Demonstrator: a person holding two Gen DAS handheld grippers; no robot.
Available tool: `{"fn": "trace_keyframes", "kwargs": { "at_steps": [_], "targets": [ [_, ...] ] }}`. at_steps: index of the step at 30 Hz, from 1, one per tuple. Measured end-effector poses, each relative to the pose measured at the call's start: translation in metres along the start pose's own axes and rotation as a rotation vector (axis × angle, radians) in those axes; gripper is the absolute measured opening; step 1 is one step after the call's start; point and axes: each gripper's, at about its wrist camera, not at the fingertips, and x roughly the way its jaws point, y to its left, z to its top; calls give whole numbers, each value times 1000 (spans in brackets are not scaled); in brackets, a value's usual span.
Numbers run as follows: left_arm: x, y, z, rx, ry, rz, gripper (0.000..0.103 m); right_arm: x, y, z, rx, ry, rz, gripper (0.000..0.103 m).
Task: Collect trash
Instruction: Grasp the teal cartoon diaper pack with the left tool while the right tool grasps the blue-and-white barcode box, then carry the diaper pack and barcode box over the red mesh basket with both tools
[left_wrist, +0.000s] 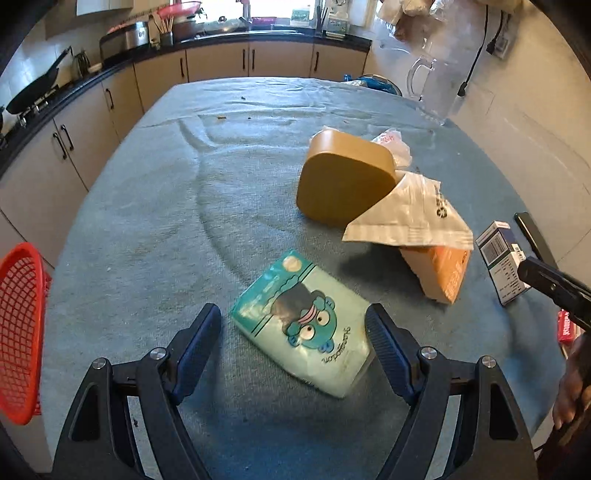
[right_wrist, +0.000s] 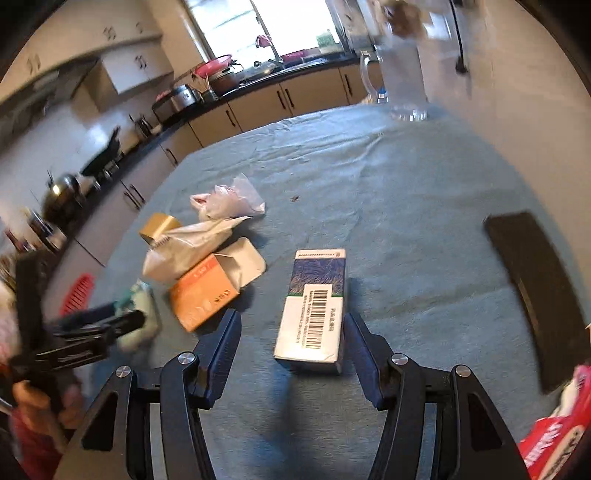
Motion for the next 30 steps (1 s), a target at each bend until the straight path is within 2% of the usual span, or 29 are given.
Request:
{"fn": "trace_keyframes", "kwargs": {
  "at_steps": [1,6,8,10,11,13,15,20,23,27,30],
  "targets": [
    [2,0,-1,-11,14,-7,79,3,2,0,-5,2,-3,62],
    [4,-5,-3,-30,19,0,93,13,3,0,-16,7,-75,62],
    [8,-11,-1,-42,16,12,94,15,1,0,-5,6,-99,62],
    [13,-22,1,-9,9,42,94,13,-1,0,3,3,-123,62],
    [15,-24,2,4,6,60,92,13,-4,0,10,4,-123,62],
    [14,-26,0,34,-16,77,83,10,-9,0,17,3,-128,48],
    [12,-24,0,41,-21,69,75,7,-14,-1,23,6,-128,42],
    [6,-14,-1,39,-31,51,64,8,-16,-3,29,20,-148,42],
    [1,-12,-5,48,-45,45,56,13,-15,-7,34,33,-128,40],
    [-6,-9,-12,53,-73,33,50,3,-13,-12,35,-13,-117,39],
    [-11,-5,-15,42,-87,20,47,-7,-7,-15,41,-50,-74,39]
  ]
}}
